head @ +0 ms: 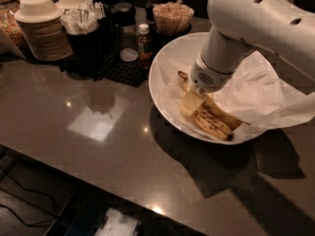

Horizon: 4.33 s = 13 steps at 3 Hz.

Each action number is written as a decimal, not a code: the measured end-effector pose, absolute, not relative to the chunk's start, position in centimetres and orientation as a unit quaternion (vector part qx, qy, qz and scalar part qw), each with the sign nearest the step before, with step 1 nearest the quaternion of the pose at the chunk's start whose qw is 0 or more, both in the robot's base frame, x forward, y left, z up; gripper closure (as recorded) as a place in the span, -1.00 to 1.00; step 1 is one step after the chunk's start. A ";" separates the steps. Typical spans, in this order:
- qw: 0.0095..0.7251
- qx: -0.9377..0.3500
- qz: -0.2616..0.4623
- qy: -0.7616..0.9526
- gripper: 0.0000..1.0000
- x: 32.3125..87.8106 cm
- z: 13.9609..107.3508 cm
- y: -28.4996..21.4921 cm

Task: Pick banana from white bowl

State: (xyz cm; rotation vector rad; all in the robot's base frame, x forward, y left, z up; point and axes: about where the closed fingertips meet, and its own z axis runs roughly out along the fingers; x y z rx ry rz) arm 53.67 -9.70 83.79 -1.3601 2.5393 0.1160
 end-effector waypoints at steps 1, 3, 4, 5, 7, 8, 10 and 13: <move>0.120 -0.467 0.035 0.875 0.12 53.4 83.5 -10.2; 0.118 -0.471 0.029 0.874 0.94 52.9 83.5 -10.6; 0.129 -0.473 0.032 0.871 1.00 52.6 84.2 -10.8; 0.170 -0.470 0.059 0.864 1.00 52.7 86.8 -10.8; 0.296 -0.460 0.159 0.822 1.00 52.4 95.1 -10.8; 0.369 -0.457 0.195 0.786 1.00 51.0 100.7 -12.0; 0.491 -0.471 0.225 0.697 1.00 46.0 110.8 -14.7; 0.492 -0.584 0.265 0.589 1.00 37.2 114.3 -10.8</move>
Offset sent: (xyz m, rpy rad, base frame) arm -0.0101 -0.0125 -0.0169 -0.0526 0.0250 0.0112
